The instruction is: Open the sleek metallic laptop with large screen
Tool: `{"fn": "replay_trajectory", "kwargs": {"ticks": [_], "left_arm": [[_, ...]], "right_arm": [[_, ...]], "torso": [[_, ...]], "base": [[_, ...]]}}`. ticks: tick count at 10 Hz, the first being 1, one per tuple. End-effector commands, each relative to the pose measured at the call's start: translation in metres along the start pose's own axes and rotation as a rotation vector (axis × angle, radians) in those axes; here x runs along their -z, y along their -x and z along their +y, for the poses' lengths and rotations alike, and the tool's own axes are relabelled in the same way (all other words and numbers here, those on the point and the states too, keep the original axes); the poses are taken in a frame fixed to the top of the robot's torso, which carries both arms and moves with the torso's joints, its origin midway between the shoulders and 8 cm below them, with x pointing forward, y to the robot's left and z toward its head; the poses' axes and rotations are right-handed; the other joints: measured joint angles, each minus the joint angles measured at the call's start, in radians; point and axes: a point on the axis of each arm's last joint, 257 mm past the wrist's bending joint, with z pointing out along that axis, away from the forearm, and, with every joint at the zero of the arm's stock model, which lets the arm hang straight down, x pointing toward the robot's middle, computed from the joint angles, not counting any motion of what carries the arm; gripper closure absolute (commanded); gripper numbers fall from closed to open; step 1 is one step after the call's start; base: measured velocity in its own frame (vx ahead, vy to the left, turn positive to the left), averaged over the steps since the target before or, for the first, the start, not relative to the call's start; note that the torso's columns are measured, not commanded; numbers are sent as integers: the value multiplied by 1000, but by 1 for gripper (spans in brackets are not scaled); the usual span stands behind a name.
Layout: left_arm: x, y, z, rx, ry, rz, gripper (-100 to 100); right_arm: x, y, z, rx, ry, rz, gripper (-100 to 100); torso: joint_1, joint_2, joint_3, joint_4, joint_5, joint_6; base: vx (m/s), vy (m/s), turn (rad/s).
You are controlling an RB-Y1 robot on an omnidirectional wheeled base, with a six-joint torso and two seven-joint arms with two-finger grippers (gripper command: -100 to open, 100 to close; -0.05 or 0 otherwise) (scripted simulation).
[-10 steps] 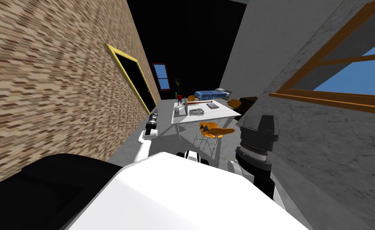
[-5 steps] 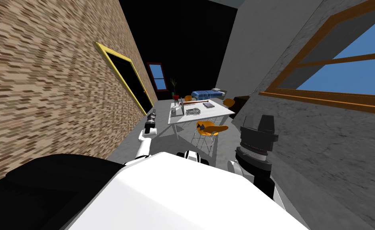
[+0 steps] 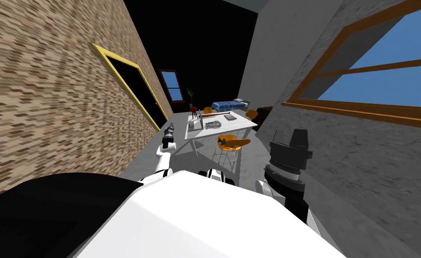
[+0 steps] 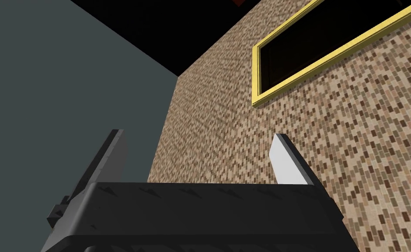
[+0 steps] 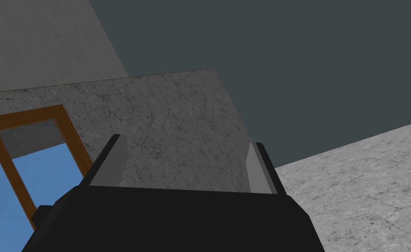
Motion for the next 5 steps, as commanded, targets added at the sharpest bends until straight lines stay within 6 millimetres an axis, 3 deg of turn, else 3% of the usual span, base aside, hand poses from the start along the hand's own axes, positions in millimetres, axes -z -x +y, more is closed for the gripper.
{"fn": "replay_trajectory", "kwargs": {"ticks": [1, 2, 3, 4, 5], "left_arm": [[-6, -1, 19, -11, 45, -5, -100], [-15, 7, 22, -20, 61, -33, -100], [-10, -4, 32, -18, 83, -10, -100], [-18, 2, 36, -24, 101, -33, -100], [-14, -7, 44, -23, 118, -15, -100]], "right_arm": [[0, 0, 0, 0, 0, 0, 0], [0, 0, 0, 0, 0, 0, 0], [0, 0, 0, 0, 0, 0, 0], [0, 0, 0, 0, 0, 0, 0], [0, 0, 0, 0, 0, 0, 0]], "torso": [[-2, -1, -1, 0, 0, 1], [-2, -1, 0, 0, 0, 0], [-3, 0, 0, 0, -1, 1], [-2, 0, 0, 0, -1, 0], [-3, 0, 0, 0, -1, 1]], "base": [[6, -38, -106], [6, -59, -170], [8, -52, -98], [13, -66, -193], [16, -53, -83]]}}
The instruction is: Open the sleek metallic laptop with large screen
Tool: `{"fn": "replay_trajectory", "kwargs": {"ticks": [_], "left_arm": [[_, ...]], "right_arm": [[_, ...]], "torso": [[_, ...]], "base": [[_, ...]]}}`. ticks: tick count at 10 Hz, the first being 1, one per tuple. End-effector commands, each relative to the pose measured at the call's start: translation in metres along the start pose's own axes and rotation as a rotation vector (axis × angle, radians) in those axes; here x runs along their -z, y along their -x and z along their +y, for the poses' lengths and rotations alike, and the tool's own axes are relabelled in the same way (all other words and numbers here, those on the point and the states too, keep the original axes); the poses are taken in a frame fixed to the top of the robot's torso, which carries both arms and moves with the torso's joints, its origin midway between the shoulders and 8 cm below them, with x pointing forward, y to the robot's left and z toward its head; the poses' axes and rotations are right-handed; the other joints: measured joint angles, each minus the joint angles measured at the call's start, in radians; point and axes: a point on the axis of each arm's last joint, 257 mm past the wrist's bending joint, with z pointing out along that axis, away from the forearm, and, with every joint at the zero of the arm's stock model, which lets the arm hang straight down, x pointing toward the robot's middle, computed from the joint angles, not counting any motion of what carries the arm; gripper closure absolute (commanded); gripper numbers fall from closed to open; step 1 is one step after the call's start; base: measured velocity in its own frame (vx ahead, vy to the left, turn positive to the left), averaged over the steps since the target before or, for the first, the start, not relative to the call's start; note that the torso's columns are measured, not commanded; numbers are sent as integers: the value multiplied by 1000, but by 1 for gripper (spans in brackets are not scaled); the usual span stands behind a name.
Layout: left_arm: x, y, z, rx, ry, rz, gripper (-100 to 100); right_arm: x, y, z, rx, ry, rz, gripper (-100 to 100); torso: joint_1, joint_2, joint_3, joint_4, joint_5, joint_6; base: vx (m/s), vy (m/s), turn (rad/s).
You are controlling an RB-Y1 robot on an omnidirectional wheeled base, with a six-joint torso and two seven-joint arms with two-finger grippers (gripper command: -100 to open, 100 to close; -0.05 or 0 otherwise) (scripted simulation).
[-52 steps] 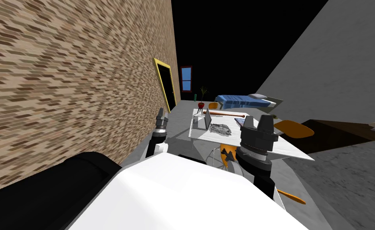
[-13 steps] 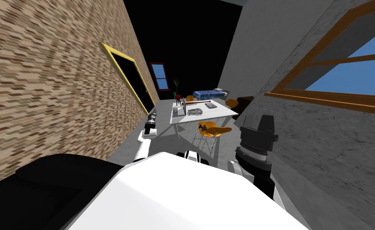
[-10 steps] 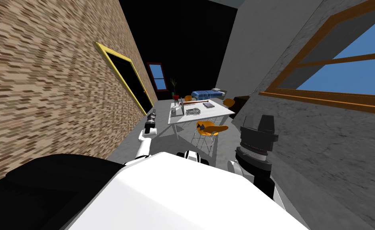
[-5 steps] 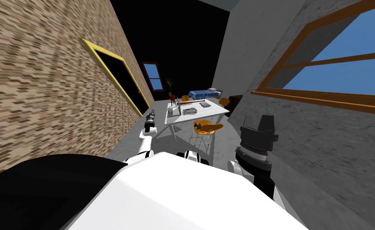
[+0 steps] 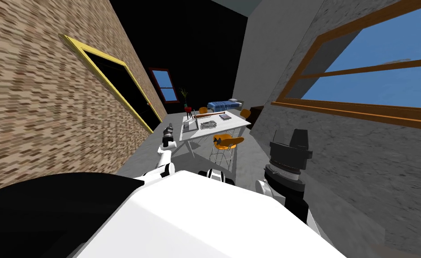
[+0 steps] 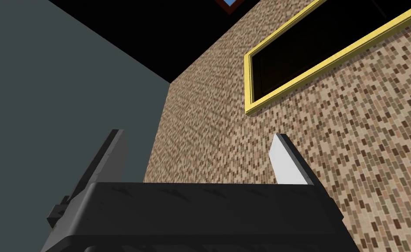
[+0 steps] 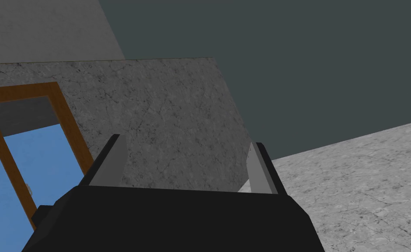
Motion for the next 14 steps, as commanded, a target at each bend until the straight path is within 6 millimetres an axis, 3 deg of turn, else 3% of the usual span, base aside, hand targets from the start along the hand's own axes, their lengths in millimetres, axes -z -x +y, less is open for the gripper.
{"fn": "replay_trajectory", "kwargs": {"ticks": [1, 4, 7, 8, 14], "left_arm": [[-1, -8, 13, -4, 31, 13, -100], [-11, -10, 24, -6, 82, -5, -100], [-9, -28, 39, -2, 129, 20, -100], [-16, -22, 36, -1, 137, -3, -100], [-13, -50, 52, 12, 205, 37, -100]], "right_arm": [[0, 0, 0, 0, 0, 0, 0], [0, 0, 0, 0, 0, 0, 0], [0, 0, 0, 0, 0, 0, 0], [0, 0, 0, 0, 0, 0, 0], [0, 0, 0, 0, 0, 0, 0]], "torso": [[2, 0, 0, 0, 0, -1], [1, 0, 0, 0, 0, -1], [0, 0, 0, 0, 0, 0], [1, 0, 0, 0, 0, -1], [1, 0, 0, 0, 0, 0]], "base": [[10, -21, 30], [20, -37, -136], [30, -42, -113], [33, -41, -128], [28, -26, -88]]}}
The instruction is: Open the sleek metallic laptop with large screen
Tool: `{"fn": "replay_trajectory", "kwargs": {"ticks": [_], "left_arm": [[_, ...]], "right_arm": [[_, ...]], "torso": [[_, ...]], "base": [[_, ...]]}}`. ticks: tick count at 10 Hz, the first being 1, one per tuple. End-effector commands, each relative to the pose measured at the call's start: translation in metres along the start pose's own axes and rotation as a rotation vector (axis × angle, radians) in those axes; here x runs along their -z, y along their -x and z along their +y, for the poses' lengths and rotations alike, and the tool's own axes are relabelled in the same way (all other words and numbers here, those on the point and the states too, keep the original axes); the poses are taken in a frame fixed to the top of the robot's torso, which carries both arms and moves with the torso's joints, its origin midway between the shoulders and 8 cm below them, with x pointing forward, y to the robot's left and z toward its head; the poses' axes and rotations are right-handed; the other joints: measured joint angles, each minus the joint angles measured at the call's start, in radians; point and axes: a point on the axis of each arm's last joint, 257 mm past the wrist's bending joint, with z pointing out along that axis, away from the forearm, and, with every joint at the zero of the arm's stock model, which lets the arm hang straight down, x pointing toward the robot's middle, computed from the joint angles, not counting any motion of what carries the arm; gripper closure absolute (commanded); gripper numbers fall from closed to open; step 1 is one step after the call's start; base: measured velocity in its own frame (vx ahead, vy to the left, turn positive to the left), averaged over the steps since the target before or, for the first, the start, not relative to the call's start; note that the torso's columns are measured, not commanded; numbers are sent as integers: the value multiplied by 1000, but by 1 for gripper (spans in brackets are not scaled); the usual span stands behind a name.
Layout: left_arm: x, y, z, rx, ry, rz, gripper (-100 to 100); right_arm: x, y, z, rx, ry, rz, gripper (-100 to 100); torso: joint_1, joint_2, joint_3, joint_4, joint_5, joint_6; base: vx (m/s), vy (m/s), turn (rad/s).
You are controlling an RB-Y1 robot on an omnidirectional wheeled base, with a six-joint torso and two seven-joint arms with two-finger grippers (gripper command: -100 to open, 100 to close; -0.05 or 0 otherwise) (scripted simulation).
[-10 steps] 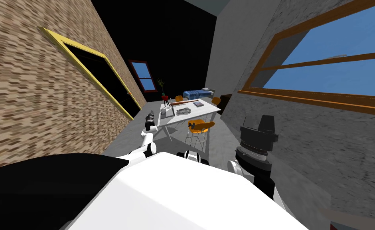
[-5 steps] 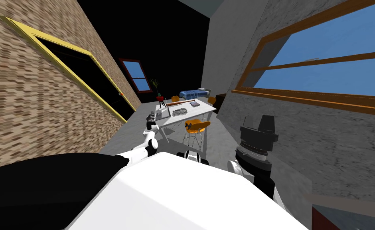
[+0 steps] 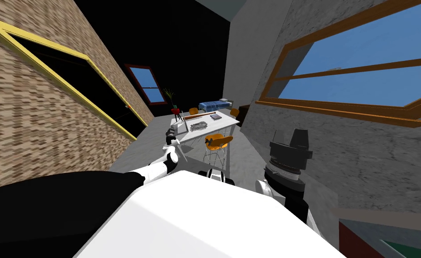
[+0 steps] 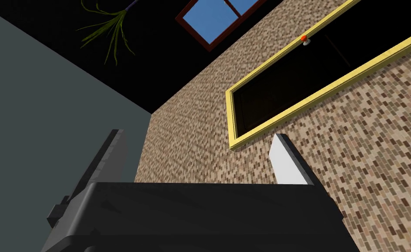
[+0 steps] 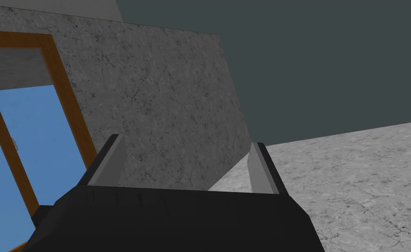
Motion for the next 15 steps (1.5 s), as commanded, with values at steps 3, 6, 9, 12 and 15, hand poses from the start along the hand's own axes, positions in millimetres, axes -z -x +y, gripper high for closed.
{"fn": "replay_trajectory", "kwargs": {"ticks": [3, 6, 9, 12, 15], "left_arm": [[-4, -14, 3, 11, 47, 11, -100], [-6, -27, 5, 21, 80, 27, -100], [-8, -35, 5, 29, 105, 39, -100], [-15, -33, 2, 35, 123, 35, -100], [-16, -33, 1, 35, 124, 34, -100]], "right_arm": [[0, 0, 0, 0, 0, 0, 0], [0, 0, 0, 0, 0, 0, 0], [0, 0, 0, 0, 0, 0, 0], [0, 0, 0, 0, 0, 0, 0], [0, 0, 0, 0, 0, 0, 0]], "torso": [[1, 0, 0, 0, 0, -1], [1, 1, 1, 0, 0, 0], [1, 0, 0, 0, 0, -1], [2, 0, 0, 0, 1, 0], [0, 2, 1, 0, 0, -1]], "base": [[45, -31, -110], [43, -17, -115], [62, -18, -88], [62, 8, -92], [43, 10, -24]]}}
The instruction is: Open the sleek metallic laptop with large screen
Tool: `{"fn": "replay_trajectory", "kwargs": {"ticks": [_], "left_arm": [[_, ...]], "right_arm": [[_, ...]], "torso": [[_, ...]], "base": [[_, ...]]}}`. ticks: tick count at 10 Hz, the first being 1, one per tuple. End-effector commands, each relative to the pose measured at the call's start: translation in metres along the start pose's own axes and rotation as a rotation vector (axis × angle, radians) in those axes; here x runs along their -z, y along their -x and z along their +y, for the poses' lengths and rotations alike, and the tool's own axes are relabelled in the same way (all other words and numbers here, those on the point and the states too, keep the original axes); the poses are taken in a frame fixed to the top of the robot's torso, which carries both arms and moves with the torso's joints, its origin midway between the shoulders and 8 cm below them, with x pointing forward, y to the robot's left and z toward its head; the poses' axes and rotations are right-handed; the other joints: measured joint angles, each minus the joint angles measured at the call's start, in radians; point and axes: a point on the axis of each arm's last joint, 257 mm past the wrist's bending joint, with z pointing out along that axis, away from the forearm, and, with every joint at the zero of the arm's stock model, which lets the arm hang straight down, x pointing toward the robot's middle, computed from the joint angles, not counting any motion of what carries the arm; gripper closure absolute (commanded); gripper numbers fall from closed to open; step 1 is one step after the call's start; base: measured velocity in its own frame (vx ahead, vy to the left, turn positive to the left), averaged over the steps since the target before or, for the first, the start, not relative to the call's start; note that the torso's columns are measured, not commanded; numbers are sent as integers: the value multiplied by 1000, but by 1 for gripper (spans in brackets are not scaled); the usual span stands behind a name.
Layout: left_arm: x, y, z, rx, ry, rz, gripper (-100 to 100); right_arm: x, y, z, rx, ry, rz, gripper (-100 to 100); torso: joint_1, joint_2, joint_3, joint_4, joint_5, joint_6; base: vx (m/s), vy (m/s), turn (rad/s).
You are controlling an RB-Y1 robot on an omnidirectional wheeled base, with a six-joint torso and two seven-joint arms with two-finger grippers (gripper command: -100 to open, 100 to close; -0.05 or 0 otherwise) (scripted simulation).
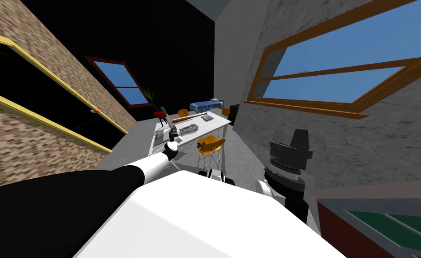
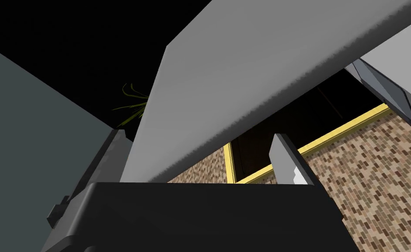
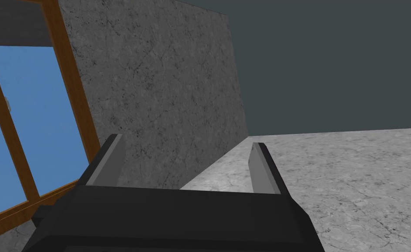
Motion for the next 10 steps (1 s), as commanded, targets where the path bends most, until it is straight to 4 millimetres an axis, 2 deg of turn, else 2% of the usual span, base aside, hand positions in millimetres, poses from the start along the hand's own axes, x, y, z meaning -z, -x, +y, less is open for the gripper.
{"fn": "replay_trajectory", "kwargs": {"ticks": [1, 2, 4, 10], "left_arm": [[0, 0, 0, 0, 0, 0, 100], [2, -6, -5, 79, 2, 2, 100], [3, -9, -8, 118, 3, 3, 100], [9, -23, -21, 314, 10, 7, 100]], "right_arm": [[0, 0, 0, 0, 0, 0, 0], [0, 0, 0, 0, 0, 0, 0], [0, 0, 0, 0, 0, 0, 0], [0, 0, 0, 0, 0, 0, 0]], "torso": [[0, 1, 1, 1, 0, 0], [0, 1, 1, 1, 0, 0], [7, 2, 4, 3, 6, 4], [0, -5, -3, -2, 2, 4]], "base": [[0, 0, 0], [-38, 45, 40], [-53, 60, 27], [-46, 55, 13]]}}
